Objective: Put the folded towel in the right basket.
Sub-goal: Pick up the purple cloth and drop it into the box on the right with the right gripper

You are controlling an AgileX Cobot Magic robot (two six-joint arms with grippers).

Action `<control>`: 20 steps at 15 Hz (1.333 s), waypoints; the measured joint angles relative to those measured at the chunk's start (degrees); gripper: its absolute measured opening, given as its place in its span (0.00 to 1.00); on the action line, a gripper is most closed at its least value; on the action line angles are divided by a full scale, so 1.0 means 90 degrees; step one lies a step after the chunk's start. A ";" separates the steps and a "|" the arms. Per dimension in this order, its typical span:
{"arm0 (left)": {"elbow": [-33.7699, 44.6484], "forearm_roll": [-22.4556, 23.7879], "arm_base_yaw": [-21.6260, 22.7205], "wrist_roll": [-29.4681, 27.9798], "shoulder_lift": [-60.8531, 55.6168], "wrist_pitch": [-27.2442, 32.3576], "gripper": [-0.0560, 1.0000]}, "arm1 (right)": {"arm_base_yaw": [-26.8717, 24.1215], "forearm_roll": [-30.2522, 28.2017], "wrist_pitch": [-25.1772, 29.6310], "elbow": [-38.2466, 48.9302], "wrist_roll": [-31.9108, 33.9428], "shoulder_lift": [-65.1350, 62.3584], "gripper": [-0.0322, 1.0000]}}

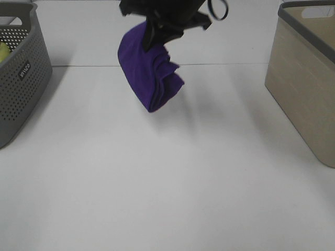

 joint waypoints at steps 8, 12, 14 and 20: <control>0.0000 0.0000 0.0000 0.0000 0.0000 0.0000 0.99 | -0.2757 -0.1579 0.0643 -0.0407 0.0134 -0.1827 0.06; 0.0000 0.0000 0.0000 0.0000 0.0000 0.0000 0.99 | -0.4304 -0.1776 0.0802 -0.0414 0.0102 -0.1872 0.06; 0.0000 0.0000 0.0000 0.0000 0.0000 0.0000 0.99 | -0.4399 -0.1923 0.0859 -0.0414 0.0070 -0.1738 0.06; 0.0000 0.0000 0.0000 0.0000 0.0000 0.0000 0.99 | -0.4399 -0.2069 0.1019 -0.0407 0.0274 -0.0993 0.78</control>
